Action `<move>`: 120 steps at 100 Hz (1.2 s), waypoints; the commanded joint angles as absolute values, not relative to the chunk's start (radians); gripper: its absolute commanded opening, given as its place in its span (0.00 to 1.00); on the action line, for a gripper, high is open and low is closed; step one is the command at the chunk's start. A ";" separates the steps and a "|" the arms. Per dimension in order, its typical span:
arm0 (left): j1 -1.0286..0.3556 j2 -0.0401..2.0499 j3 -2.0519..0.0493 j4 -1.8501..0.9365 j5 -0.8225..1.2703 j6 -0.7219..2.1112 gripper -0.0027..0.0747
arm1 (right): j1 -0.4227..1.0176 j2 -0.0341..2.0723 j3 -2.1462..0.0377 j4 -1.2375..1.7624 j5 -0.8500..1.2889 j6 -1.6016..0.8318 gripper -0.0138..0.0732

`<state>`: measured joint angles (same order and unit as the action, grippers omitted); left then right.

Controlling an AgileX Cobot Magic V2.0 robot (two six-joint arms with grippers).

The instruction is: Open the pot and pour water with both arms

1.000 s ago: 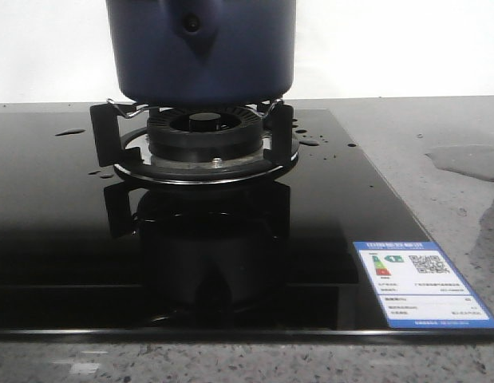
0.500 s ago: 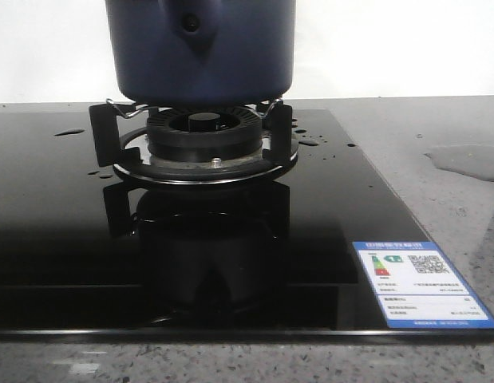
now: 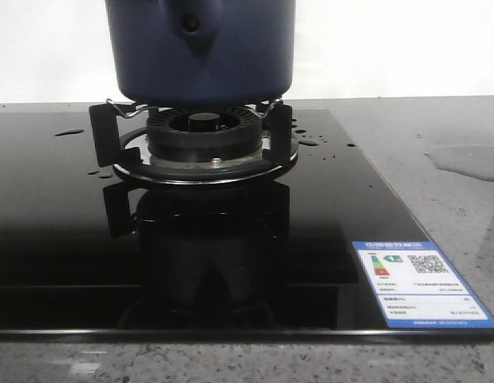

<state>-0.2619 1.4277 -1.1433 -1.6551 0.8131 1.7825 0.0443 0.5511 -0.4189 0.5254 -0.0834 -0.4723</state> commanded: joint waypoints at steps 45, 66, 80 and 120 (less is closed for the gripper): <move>-0.299 1.518 -1.233 -1.813 0.831 1.801 0.39 | 0.039 0.388 -0.454 0.518 0.000 -0.480 0.08; -0.313 1.540 -1.233 -1.773 0.822 1.801 0.39 | 0.039 0.388 -0.454 0.518 0.015 -0.480 0.08; -0.313 1.555 -1.233 -1.773 0.803 1.801 0.39 | 0.039 0.388 -0.454 0.518 0.017 -0.480 0.08; -0.313 1.560 -1.233 -1.792 0.729 1.803 0.40 | 0.039 0.388 -0.454 0.518 0.050 -0.480 0.08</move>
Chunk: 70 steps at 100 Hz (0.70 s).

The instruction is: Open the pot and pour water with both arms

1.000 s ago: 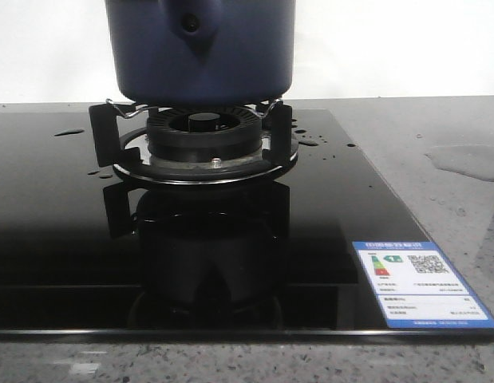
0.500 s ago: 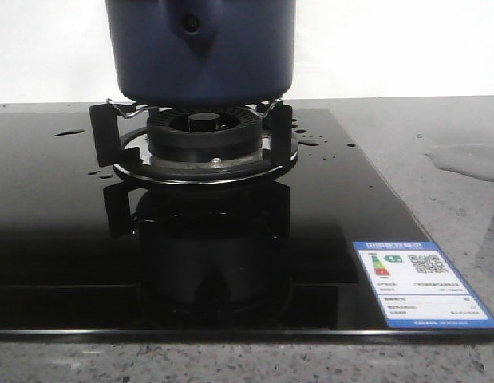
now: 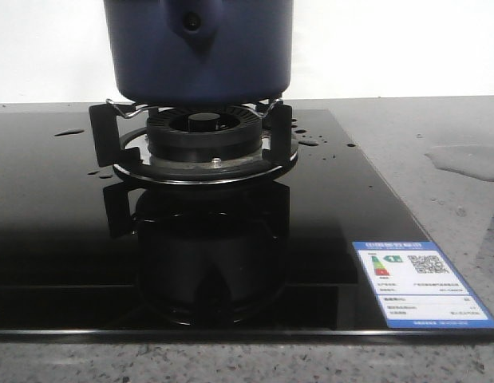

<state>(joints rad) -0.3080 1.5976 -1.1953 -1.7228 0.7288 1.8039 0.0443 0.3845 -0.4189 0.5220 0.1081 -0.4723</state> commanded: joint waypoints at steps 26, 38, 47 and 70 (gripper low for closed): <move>-0.313 1.558 -1.233 -1.831 0.729 1.825 0.75 | 0.039 0.388 -0.454 0.518 0.065 -0.480 0.08; -0.307 1.525 -1.233 -1.854 0.734 1.825 0.79 | 0.039 0.388 -0.454 0.518 0.065 -0.480 0.08; -0.307 1.468 -1.233 -1.835 0.730 1.811 0.78 | 0.039 0.388 -0.454 0.518 0.070 -0.480 0.08; -0.307 1.221 -1.144 -1.826 0.506 1.762 0.41 | 0.039 0.388 -0.454 0.511 0.188 -0.480 0.08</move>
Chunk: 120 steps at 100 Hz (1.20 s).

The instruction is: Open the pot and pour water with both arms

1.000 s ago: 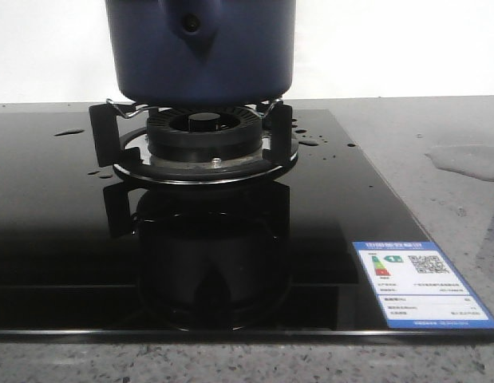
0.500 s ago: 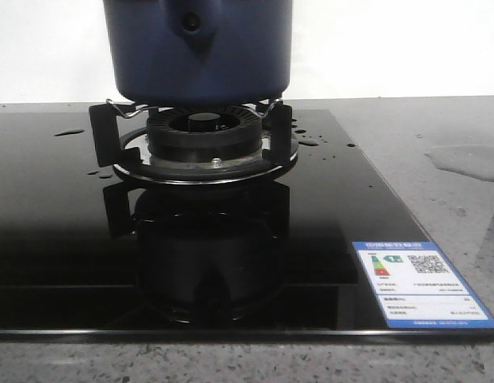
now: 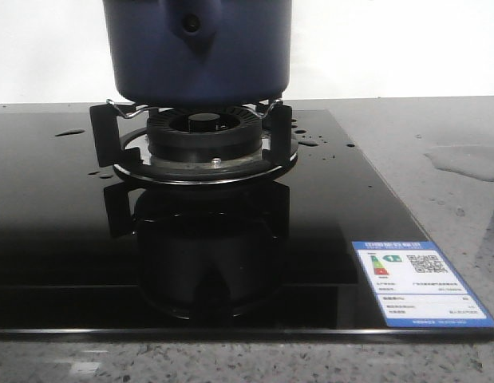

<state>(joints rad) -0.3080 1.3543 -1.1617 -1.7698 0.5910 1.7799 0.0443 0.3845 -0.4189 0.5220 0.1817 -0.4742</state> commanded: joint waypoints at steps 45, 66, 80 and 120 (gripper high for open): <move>-0.307 0.598 -0.526 -1.826 0.284 1.762 0.01 | 0.041 0.358 -0.445 0.500 0.249 -0.675 0.08; -0.307 0.397 -0.320 -1.828 0.278 1.762 0.01 | 0.043 0.203 -0.360 0.548 0.215 -0.675 0.08; -0.307 0.332 -0.255 -1.836 0.278 1.762 0.01 | 0.043 0.112 -0.345 0.558 0.222 -0.675 0.08; -0.307 0.326 -0.243 -1.836 0.280 1.762 0.01 | 0.043 0.086 -0.345 0.558 0.220 -0.675 0.08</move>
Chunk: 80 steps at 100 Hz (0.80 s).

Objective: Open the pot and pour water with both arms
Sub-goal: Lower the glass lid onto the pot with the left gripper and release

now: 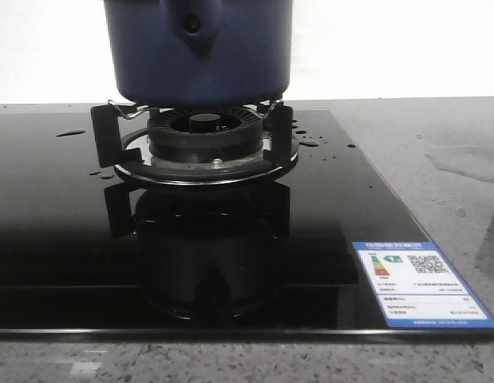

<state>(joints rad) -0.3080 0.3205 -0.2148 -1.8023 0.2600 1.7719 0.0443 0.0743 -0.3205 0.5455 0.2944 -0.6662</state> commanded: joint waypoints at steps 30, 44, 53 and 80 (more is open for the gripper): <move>-0.307 0.326 -0.243 -1.836 0.280 1.762 0.01 | 0.043 0.086 -0.345 0.558 0.220 -0.675 0.08; -0.307 0.326 -0.241 -1.838 0.271 1.767 0.01 | 0.043 0.086 -0.345 0.558 0.220 -0.675 0.08; -0.307 0.326 -0.243 -1.826 0.215 1.774 0.01 | 0.043 0.086 -0.345 0.558 0.220 -0.675 0.08; -0.307 0.325 -0.251 -0.909 0.179 1.033 0.01 | 0.043 0.086 -0.345 0.558 0.220 -0.675 0.08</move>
<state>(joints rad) -0.3080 0.3205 -0.2159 -1.2827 0.2021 1.4096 0.0443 0.0743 -0.3205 0.5475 0.2944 -0.6669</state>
